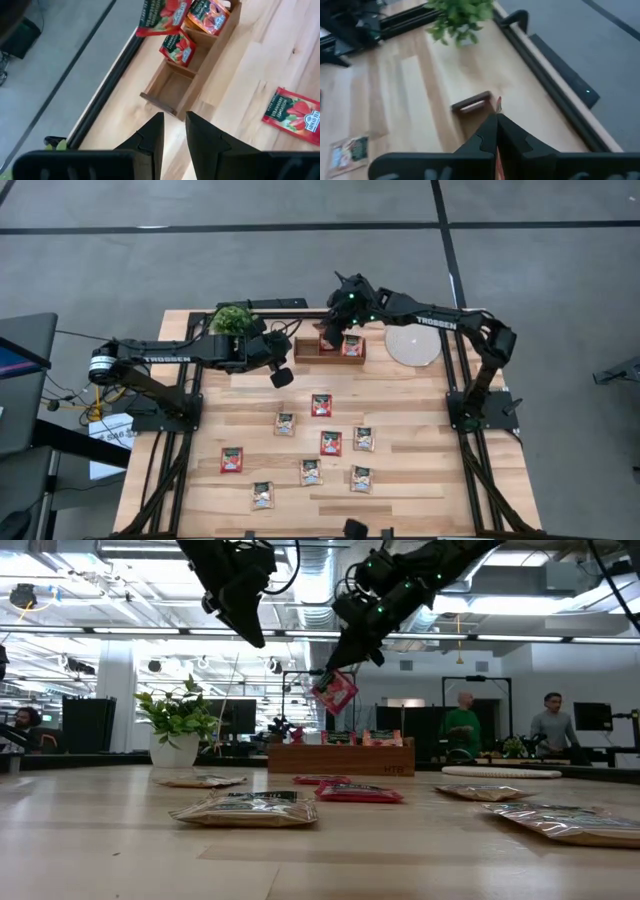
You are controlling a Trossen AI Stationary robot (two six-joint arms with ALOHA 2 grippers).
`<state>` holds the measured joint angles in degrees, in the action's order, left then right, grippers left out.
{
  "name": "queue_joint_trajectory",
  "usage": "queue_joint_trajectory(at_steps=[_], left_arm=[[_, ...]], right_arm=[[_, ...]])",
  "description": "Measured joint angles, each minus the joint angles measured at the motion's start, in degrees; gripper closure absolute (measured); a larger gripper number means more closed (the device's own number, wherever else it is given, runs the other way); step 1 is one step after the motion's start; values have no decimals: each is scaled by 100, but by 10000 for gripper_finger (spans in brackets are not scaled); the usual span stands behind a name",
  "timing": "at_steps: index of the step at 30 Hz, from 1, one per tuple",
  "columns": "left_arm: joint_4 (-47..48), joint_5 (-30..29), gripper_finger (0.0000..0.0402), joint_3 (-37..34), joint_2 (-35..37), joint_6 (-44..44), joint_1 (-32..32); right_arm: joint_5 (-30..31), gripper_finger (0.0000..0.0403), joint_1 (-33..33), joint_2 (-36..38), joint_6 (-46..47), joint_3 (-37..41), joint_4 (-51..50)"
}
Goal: Pick & Place Tea
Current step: Put the red tea bag into the middle section of the wooden organizer
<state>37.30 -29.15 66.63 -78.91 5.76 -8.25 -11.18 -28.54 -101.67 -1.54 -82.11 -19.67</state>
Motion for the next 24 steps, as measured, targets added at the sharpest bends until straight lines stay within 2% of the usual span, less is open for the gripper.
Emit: queue_joint_trajectory(at_steps=[7,14,19,24], left_arm=[[4,4,328,0,0,0,0],[-7,13,328,0,0,12,-2],[-7,15,328,0,0,105,-2],[-121,51,328,0,-2,-4,-2]], right_arm=[[-626,403,-549,420,-65,0,-76],[-968,403,-620,780,-147,116,539],[-1245,403,-729,1322,367,1309,1748],[-1289,403,-837,1955,978,2697,3635]])
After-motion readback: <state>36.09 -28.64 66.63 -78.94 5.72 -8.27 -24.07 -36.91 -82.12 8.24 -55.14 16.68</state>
